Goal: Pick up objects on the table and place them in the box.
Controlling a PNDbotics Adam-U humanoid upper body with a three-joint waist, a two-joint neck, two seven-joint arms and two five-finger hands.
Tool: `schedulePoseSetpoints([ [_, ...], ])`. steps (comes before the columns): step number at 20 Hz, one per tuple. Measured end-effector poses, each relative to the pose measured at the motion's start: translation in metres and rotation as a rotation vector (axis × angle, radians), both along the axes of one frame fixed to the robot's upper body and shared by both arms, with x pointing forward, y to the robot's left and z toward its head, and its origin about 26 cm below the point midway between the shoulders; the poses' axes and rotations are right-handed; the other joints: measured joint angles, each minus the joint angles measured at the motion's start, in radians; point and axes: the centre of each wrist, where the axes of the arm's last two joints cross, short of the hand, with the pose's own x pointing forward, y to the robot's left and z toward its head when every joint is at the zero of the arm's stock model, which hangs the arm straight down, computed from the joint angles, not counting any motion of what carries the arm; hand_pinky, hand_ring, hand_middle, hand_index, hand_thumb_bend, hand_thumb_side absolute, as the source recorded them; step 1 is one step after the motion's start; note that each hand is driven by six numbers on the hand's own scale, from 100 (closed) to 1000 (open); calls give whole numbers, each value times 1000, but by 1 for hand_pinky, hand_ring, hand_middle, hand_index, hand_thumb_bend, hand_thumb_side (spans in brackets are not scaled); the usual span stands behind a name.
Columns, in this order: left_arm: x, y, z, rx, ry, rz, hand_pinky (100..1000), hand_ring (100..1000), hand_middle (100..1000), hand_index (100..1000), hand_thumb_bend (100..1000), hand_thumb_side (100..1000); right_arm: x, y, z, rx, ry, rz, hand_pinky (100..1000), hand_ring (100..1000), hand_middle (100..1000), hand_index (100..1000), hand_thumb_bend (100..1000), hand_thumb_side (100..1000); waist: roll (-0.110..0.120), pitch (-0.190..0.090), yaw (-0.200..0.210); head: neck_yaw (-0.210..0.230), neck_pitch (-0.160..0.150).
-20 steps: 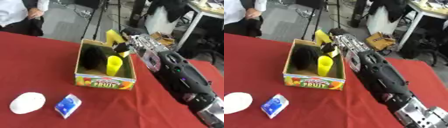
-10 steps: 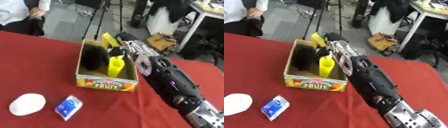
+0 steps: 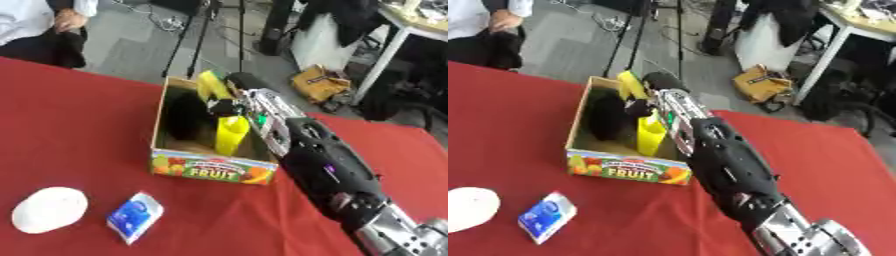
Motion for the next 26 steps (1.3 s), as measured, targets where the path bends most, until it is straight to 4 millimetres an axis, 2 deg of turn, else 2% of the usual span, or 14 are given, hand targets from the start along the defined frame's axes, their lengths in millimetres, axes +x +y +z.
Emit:
schedulePoseSetpoints([
  [6, 0, 0, 0, 1, 2, 1, 1000, 1000, 918, 910, 100, 1000, 1, -2, 0, -28, 26, -13, 887, 864, 724, 752, 100, 778, 0, 0, -4, 0, 0],
  [7, 0, 0, 0, 1, 2, 1, 1000, 1000, 918, 910, 100, 1000, 1, -2, 1, -32, 29, -13, 888, 871, 746, 766, 100, 862, 0, 0, -5, 0, 0],
  [14, 0, 0, 0, 5, 7, 3, 1000, 1000, 919, 910, 100, 1000, 0, 1, 8, -34, 48, 3, 892, 888, 765, 775, 100, 906, 0, 0, -17, 4, 0],
  [16, 0, 0, 0, 5, 8, 3, 1000, 1000, 919, 910, 100, 1000, -1, 2, 12, -34, 50, 4, 893, 896, 780, 790, 122, 935, 0, 0, -21, 5, 0],
  [17, 0, 0, 0, 6, 9, 4, 1000, 1000, 920, 910, 100, 1000, -1, 3, 13, -35, 52, 4, 903, 909, 806, 817, 184, 968, 0, 0, -24, 6, 0],
  [18, 0, 0, 0, 6, 10, 4, 1000, 1000, 920, 910, 100, 1000, -2, 3, 15, -38, 53, 6, 903, 909, 806, 817, 184, 968, 0, 0, -26, 7, 0],
  [19, 0, 0, 0, 7, 12, 5, 1000, 1000, 920, 911, 100, 1000, -2, 4, 17, -42, 53, 8, 910, 923, 843, 856, 231, 1000, 0, -1, -29, 8, 0],
  [20, 0, 0, 0, 7, 13, 5, 1000, 1000, 920, 911, 100, 1000, -3, 6, 20, -44, 53, 12, 910, 924, 845, 862, 233, 1000, -1, -1, -31, 8, 1],
  [21, 0, 0, 0, 8, 13, 5, 1000, 1000, 920, 912, 100, 1000, -4, 7, 22, -47, 53, 15, 919, 938, 874, 911, 253, 1000, -1, -1, -33, 9, 1],
  [24, 0, 0, 0, 9, 16, 6, 1000, 1000, 920, 912, 100, 1000, -6, 10, 29, -54, 55, 21, 918, 938, 871, 912, 266, 1000, -1, -2, -37, 9, 2],
  [25, 0, 0, 0, 9, 17, 6, 1000, 1000, 920, 911, 100, 1000, -7, 10, 30, -55, 58, 23, 931, 960, 892, 930, 319, 1000, -1, -3, -37, 10, 2],
  [26, 0, 0, 0, 10, 18, 6, 1000, 1000, 920, 911, 100, 1000, -7, 10, 30, -58, 66, 24, 931, 960, 892, 930, 319, 1000, -1, -4, -38, 11, 3],
])
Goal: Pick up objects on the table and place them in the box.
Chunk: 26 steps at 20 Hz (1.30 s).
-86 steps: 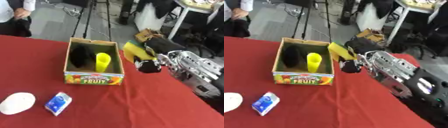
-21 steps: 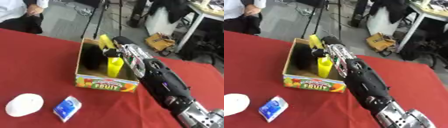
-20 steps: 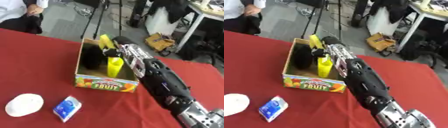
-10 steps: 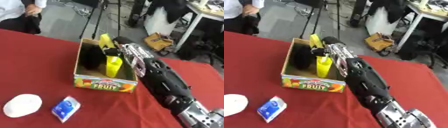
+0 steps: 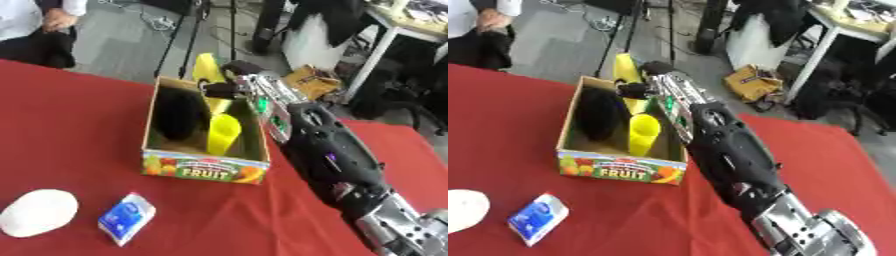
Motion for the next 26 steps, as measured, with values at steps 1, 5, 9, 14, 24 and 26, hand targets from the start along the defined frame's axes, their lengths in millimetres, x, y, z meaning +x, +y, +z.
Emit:
schedulePoseSetpoints([
  [1, 0, 0, 0, 0, 1, -1, 1000, 1000, 920, 911, 100, 1000, 0, 0, 0, -4, 11, 2, 938, 972, 917, 950, 337, 1000, 0, -2, -2, 0, 3],
  [5, 0, 0, 0, -3, 2, -3, 1000, 1000, 919, 911, 100, 1000, -1, 2, 4, -17, 64, 15, 959, 994, 971, 988, 314, 1000, 0, -4, -6, 3, 7],
  [9, 0, 0, 0, -3, 4, -3, 1000, 1000, 919, 911, 100, 1000, -2, 3, 6, -24, 99, 23, 982, 1000, 1000, 1000, 304, 1000, 0, -5, -9, 5, 7],
  [14, 0, 0, 0, -3, 5, -3, 1000, 1000, 919, 910, 100, 1000, -3, 4, 7, -20, 135, 13, 991, 1000, 1000, 1000, 324, 1000, -3, -10, -8, 6, 7],
  [24, 0, 1, 0, -4, 6, -1, 1000, 1000, 920, 912, 100, 1000, -6, 7, 13, -36, 137, -1, 977, 1000, 1000, 1000, 322, 1000, -5, -14, -14, 9, 7],
  [26, 0, 2, 0, -5, 7, 3, 1000, 1000, 919, 911, 100, 1000, -7, 8, 15, -36, 127, 1, 973, 1000, 1000, 1000, 312, 1000, -5, -20, -19, 14, 7],
])
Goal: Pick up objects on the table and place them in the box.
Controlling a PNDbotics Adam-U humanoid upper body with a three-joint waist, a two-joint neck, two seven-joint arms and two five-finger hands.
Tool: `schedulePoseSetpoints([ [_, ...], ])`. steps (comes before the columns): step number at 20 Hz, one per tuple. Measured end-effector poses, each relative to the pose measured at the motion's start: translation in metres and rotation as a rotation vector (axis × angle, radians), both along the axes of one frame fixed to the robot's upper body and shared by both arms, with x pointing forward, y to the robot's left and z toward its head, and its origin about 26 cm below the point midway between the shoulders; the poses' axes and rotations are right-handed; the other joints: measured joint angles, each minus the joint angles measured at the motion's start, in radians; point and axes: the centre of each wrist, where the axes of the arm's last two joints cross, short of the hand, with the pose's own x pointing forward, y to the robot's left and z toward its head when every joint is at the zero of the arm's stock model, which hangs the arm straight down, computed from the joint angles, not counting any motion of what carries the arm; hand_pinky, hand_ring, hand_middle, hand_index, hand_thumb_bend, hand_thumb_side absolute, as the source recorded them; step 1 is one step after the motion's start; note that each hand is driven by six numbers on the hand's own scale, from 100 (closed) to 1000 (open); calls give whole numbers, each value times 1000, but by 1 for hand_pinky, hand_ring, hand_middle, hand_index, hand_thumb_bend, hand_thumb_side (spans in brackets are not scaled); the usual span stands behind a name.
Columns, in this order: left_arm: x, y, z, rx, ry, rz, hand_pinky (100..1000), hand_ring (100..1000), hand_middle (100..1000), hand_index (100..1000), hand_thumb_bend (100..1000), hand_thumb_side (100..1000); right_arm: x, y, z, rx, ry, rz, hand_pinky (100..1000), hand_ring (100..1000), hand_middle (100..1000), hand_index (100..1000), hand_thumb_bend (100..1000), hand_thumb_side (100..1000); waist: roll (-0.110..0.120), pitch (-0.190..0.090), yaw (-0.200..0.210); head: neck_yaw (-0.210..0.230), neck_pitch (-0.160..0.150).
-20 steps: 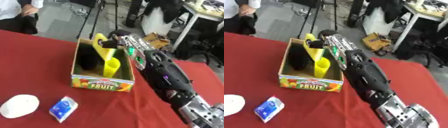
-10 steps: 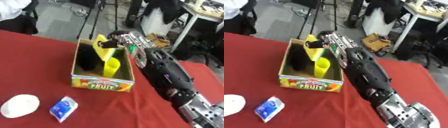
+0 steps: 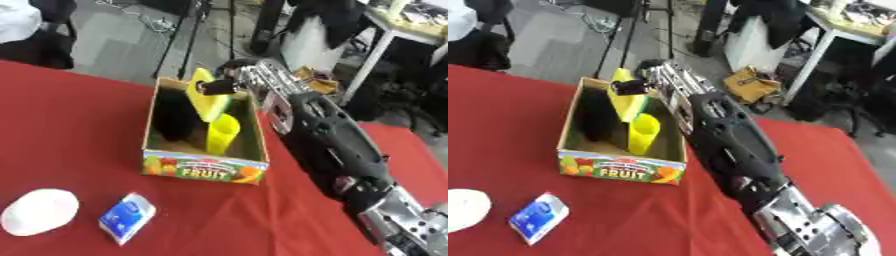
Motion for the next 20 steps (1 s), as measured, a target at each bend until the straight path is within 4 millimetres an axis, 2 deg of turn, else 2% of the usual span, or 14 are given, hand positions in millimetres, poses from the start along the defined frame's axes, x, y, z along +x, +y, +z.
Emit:
schedulePoseSetpoints([
  [8, -1, 4, -6, -9, 22, 19, 1000, 1000, 918, 911, 100, 1000, -10, 4, 19, 7, -57, 11, 962, 1000, 1000, 1000, 289, 1000, 14, -35, -39, 28, 9],
  [12, -2, 6, -8, -10, 32, 27, 1000, 1000, 918, 912, 100, 1000, -13, 7, 27, 4, -74, 10, 958, 1000, 1000, 1000, 286, 1000, 31, -54, -54, 39, 17],
  [20, -3, 8, -9, -12, 38, 35, 1000, 1000, 918, 912, 100, 1000, -15, 10, 32, 2, -91, 9, 948, 988, 1000, 1000, 264, 1000, 52, -62, -61, 36, 26],
])
